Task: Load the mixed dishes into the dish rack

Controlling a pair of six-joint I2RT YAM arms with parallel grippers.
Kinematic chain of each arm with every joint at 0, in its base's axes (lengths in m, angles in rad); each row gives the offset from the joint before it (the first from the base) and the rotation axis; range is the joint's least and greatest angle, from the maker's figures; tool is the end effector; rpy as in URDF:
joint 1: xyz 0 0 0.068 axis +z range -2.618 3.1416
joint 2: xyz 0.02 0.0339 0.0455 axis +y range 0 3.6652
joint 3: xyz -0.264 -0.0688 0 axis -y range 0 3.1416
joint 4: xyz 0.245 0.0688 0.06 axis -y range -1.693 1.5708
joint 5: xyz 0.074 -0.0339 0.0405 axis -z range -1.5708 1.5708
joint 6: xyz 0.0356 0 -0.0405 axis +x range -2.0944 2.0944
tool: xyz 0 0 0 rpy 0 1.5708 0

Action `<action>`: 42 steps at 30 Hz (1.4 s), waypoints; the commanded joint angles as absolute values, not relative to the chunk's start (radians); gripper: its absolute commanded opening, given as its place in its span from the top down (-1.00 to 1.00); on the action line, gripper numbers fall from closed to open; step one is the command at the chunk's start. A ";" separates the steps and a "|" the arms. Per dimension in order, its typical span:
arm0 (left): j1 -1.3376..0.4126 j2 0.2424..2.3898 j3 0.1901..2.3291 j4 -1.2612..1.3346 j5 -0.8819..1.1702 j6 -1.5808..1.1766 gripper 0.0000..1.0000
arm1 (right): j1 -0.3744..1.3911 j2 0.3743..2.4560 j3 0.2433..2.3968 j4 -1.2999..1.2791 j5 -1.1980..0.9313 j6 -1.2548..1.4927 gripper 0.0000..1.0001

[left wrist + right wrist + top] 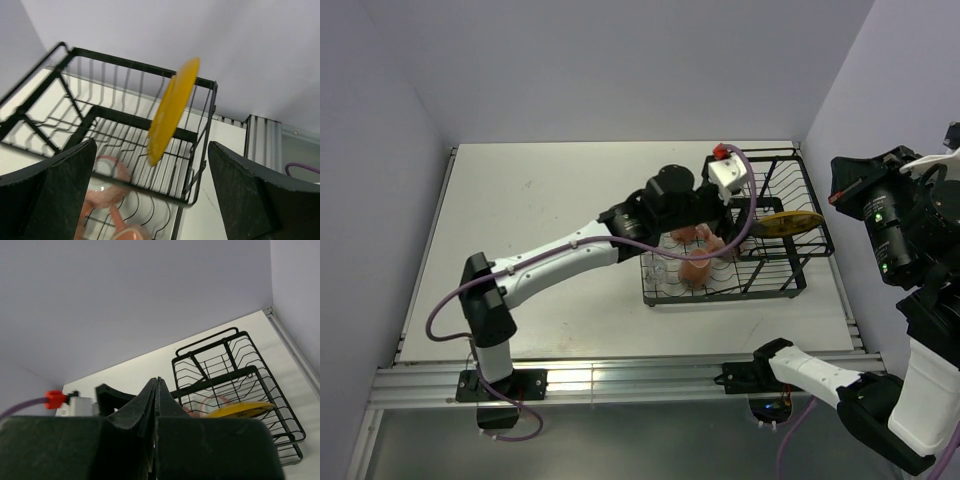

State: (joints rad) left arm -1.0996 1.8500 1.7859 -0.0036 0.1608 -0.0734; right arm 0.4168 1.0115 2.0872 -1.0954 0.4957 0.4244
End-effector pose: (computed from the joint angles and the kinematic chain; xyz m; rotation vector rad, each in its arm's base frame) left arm 0.1992 -0.4035 0.4041 0.9657 1.4477 -1.0140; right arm 0.0515 0.0043 0.5793 0.3898 1.5458 0.2620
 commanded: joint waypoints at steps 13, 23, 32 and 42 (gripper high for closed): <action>-0.959 1.300 1.486 -0.069 0.051 -0.369 -0.98 | 0.411 1.089 2.026 -1.138 0.221 0.377 1.00; -0.786 1.105 1.424 -0.541 -0.270 -0.751 -0.99 | 0.436 1.085 1.803 -1.168 0.005 0.422 -0.10; -0.706 0.931 1.183 -0.546 -0.233 -0.994 -0.99 | 0.702 1.097 1.789 -1.223 0.162 0.518 -0.99; -0.667 0.807 0.991 -0.413 -0.112 -1.169 -0.98 | 0.882 0.876 1.490 -1.072 0.248 0.656 -0.99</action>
